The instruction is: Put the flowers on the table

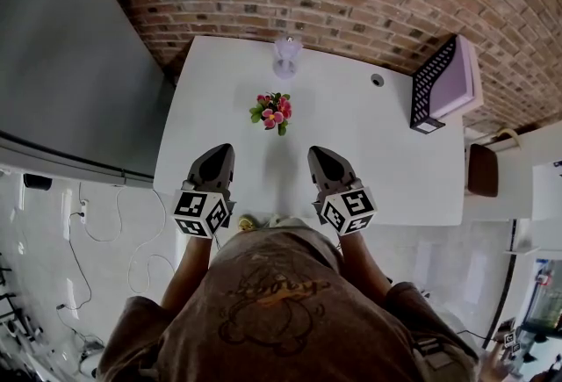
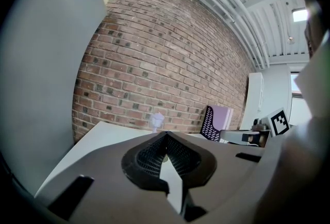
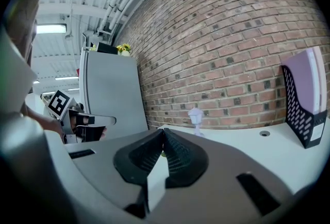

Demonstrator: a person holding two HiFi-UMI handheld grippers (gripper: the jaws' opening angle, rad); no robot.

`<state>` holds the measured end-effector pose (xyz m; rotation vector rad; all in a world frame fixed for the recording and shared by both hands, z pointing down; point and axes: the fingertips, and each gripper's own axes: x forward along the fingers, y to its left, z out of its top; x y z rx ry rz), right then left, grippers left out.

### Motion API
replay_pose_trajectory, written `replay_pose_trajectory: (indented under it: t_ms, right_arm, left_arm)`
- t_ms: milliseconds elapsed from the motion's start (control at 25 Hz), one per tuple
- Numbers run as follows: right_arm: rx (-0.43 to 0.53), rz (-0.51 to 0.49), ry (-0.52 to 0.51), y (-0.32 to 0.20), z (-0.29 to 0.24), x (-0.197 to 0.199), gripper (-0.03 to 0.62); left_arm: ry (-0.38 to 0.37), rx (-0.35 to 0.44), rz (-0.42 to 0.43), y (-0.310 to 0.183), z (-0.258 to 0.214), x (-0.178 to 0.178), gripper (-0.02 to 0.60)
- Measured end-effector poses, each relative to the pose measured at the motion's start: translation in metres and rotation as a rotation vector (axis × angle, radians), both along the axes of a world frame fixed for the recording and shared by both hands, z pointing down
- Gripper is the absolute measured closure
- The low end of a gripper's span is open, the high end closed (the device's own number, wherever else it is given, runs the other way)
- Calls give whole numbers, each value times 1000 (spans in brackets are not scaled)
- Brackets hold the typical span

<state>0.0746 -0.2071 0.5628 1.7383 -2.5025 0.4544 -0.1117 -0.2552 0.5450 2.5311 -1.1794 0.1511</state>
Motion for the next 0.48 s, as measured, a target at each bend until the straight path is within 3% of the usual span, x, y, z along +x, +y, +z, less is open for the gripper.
replay_pose_trajectory:
  t_ms: [480]
  right_arm:
    - [-10, -3, -6, -4, 1, -2, 591]
  left_arm:
    - [2, -17, -2, -4, 4, -3, 561]
